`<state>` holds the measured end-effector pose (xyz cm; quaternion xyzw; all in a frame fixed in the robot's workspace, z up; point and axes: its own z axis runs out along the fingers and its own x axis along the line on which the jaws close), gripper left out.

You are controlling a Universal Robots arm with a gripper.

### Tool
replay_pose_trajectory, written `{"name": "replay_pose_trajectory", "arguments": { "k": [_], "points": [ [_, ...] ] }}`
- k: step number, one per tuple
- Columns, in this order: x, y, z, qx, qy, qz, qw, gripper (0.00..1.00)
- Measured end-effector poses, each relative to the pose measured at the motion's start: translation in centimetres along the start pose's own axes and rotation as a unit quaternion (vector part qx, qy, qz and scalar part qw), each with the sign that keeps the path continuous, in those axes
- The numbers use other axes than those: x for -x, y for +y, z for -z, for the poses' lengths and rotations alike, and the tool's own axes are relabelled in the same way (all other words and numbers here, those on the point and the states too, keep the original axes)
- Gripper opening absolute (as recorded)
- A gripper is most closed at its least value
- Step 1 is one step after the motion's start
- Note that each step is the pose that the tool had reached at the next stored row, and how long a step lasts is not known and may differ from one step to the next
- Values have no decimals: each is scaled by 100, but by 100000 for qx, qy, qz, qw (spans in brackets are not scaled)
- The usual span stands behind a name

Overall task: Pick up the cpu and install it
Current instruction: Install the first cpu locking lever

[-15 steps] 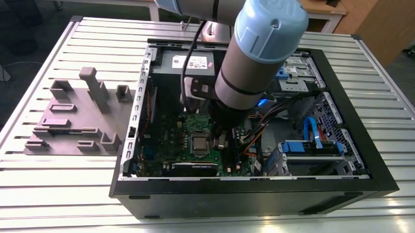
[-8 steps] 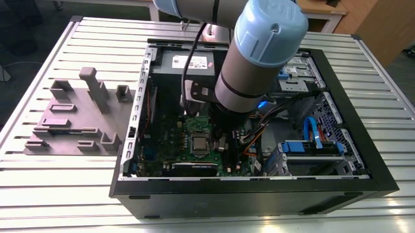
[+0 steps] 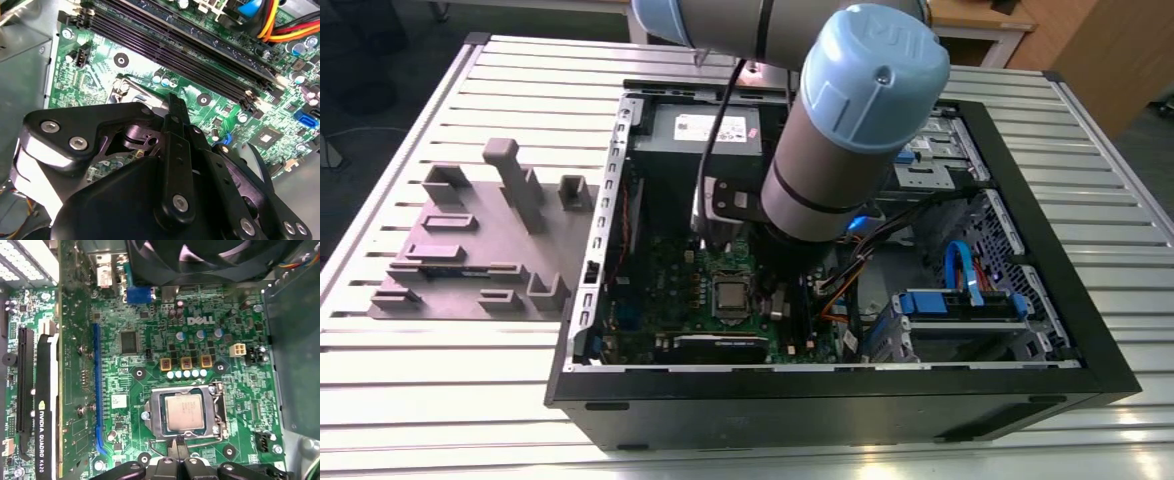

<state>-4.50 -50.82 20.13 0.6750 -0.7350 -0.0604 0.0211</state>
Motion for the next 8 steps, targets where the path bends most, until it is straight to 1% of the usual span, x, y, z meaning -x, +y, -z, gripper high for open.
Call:
{"name": "replay_pose_trajectory", "arguments": {
  "k": [8],
  "points": [
    [-37,-10,-63,80,256,1674,99986,10]
  ]
}}
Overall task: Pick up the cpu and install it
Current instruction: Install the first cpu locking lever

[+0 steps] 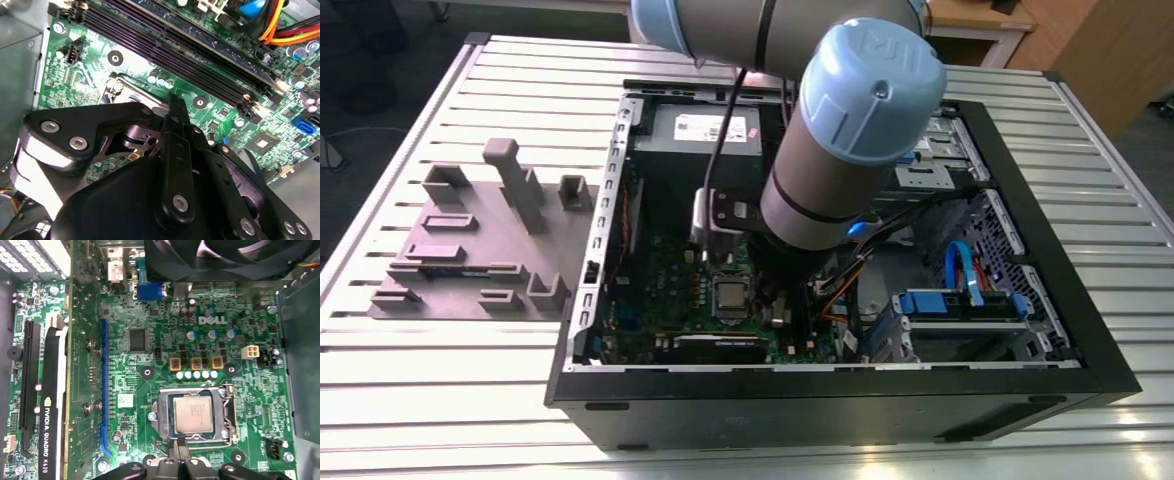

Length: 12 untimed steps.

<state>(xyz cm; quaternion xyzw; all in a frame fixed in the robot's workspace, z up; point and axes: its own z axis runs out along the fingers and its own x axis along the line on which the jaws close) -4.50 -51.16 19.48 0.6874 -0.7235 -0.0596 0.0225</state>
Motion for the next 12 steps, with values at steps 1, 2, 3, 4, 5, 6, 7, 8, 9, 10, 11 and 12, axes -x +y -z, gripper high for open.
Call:
{"name": "replay_pose_trajectory", "arguments": {
  "k": [1,2,3,4,5,6,7,8,9,10,11,12],
  "points": [
    [-4,-1,-8,6,50,124,100000,10],
    [-7,-2,-14,9,96,232,100000,10],
    [-10,-3,-20,15,142,315,99999,10],
    [-11,-3,-24,15,174,387,99999,10],
    [-12,-4,-28,20,188,440,99999,10],
    [-13,-4,-31,22,198,503,99999,10],
    [-14,-5,-35,23,206,565,99998,10],
    [-14,-6,-40,26,212,622,99998,10],
    [-15,-6,-43,30,224,672,99997,10],
    [-15,-6,-44,34,231,699,99997,10],
    [-15,-7,-45,37,232,727,99997,10],
    [-15,-11,-46,37,225,757,99997,10]
  ]
}}
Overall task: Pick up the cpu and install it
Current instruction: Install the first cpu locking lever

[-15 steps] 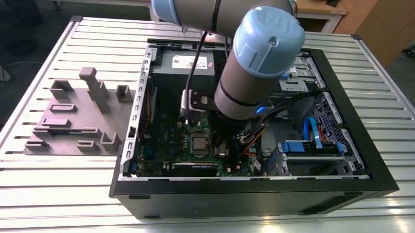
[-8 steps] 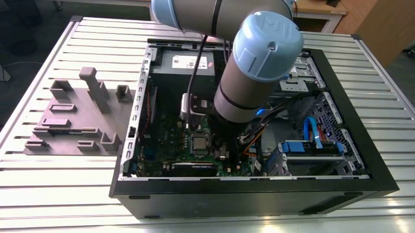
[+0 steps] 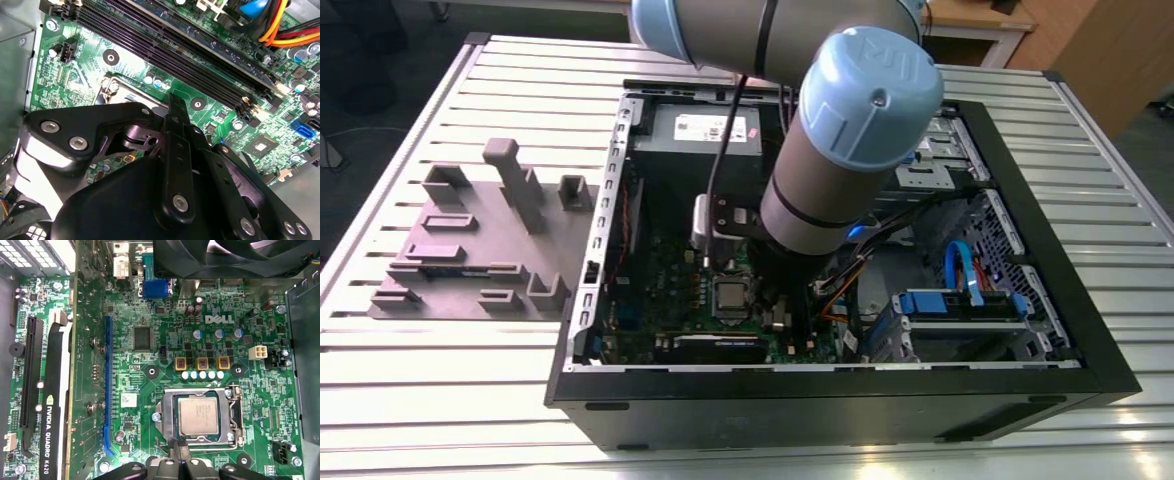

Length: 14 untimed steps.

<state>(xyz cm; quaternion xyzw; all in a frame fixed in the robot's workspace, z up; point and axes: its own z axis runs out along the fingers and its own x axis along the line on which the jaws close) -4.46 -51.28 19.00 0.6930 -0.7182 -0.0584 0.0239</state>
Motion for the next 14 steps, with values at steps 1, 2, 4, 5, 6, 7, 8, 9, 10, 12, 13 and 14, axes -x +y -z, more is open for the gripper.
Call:
{"name": "replay_pose_trajectory", "arguments": {
  "k": [1,2,4,5,6,7,8,9,10,12,13,14],
  "points": [
    [0,-3,-1,1,-2,23,100000,10],
    [0,-6,-1,0,-1,36,100000,10],
    [0,-14,-3,0,6,84,100000,10],
    [1,-18,-4,1,2,102,100000,10],
    [1,-22,-4,4,8,121,100000,10],
    [1,-26,-5,5,15,139,100000,10],
    [1,-29,-6,6,16,157,100000,10],
    [1,-33,-7,3,17,179,100000,10],
    [1,-37,-8,4,21,196,100000,10],
    [1,-48,-8,7,17,234,100000,10],
    [1,-53,-9,7,22,251,100000,10],
    [2,-57,-9,8,27,267,100000,10]
  ]
}}
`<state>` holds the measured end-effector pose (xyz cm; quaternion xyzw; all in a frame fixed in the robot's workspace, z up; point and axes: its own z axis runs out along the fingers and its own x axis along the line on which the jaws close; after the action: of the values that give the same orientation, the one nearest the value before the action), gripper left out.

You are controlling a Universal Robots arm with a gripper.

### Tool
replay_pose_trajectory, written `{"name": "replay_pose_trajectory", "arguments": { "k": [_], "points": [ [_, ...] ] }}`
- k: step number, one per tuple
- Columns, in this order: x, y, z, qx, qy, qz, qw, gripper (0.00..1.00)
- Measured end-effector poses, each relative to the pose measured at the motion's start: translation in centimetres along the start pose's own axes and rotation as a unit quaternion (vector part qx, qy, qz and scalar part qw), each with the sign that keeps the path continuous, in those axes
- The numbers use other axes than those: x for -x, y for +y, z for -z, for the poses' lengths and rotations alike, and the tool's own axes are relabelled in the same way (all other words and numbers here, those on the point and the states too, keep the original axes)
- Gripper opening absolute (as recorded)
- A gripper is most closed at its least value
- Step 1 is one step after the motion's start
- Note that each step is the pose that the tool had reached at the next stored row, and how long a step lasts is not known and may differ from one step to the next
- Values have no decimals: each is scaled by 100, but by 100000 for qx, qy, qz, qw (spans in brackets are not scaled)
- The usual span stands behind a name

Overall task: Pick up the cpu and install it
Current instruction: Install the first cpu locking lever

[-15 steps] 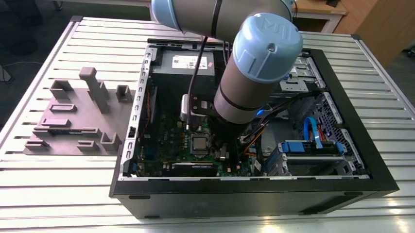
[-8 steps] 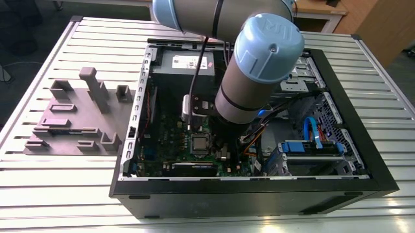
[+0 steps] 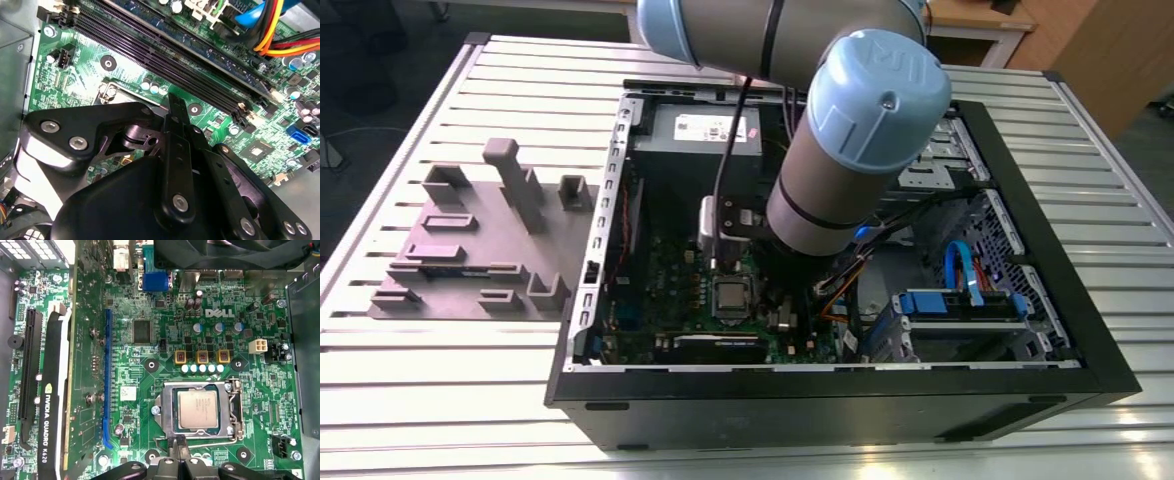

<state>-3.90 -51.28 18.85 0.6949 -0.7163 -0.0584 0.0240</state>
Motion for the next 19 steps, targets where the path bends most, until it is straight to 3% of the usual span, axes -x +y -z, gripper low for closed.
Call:
{"name": "replay_pose_trajectory", "arguments": {
  "k": [11,19],
  "points": [
    [2,-20,6,-1,-12,180,100000,10],
    [12,10,255,10,-78,182,100000,10]
  ]
}}
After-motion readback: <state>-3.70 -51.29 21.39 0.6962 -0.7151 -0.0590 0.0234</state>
